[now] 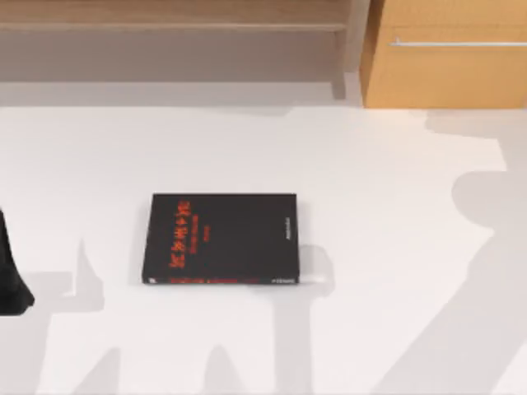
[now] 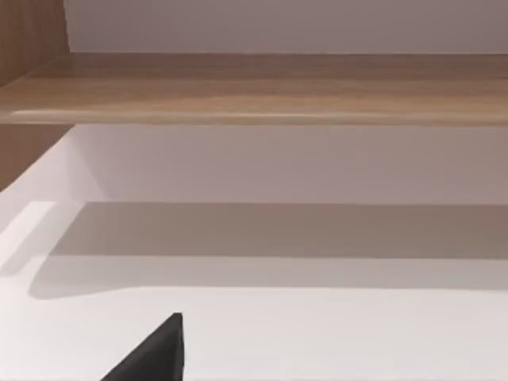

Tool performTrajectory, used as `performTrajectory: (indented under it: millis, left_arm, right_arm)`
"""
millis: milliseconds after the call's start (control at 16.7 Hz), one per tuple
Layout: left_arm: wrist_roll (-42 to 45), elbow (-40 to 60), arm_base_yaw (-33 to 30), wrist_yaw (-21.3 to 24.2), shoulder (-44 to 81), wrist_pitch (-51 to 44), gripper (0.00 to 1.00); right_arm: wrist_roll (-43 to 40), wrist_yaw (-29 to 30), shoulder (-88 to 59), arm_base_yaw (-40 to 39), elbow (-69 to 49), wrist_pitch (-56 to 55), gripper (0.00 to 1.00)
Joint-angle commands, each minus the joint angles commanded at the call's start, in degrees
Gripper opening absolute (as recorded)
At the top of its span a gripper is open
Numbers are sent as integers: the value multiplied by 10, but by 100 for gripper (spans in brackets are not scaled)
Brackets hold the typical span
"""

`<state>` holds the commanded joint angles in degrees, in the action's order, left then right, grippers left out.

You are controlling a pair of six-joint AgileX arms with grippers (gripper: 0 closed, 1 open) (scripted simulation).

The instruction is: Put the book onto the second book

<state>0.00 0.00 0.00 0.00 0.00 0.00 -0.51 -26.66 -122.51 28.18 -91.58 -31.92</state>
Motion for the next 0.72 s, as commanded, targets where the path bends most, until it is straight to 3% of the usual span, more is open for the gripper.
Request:
performTrajectory:
  millis: [360, 720]
  left_arm:
    - [0, 0, 0, 0, 0, 0, 100]
    - [0, 0, 0, 0, 0, 0, 100]
  right_arm:
    - [0, 7, -15, -4, -27, 20, 100]
    - [0, 7, -15, -4, -27, 20, 55]
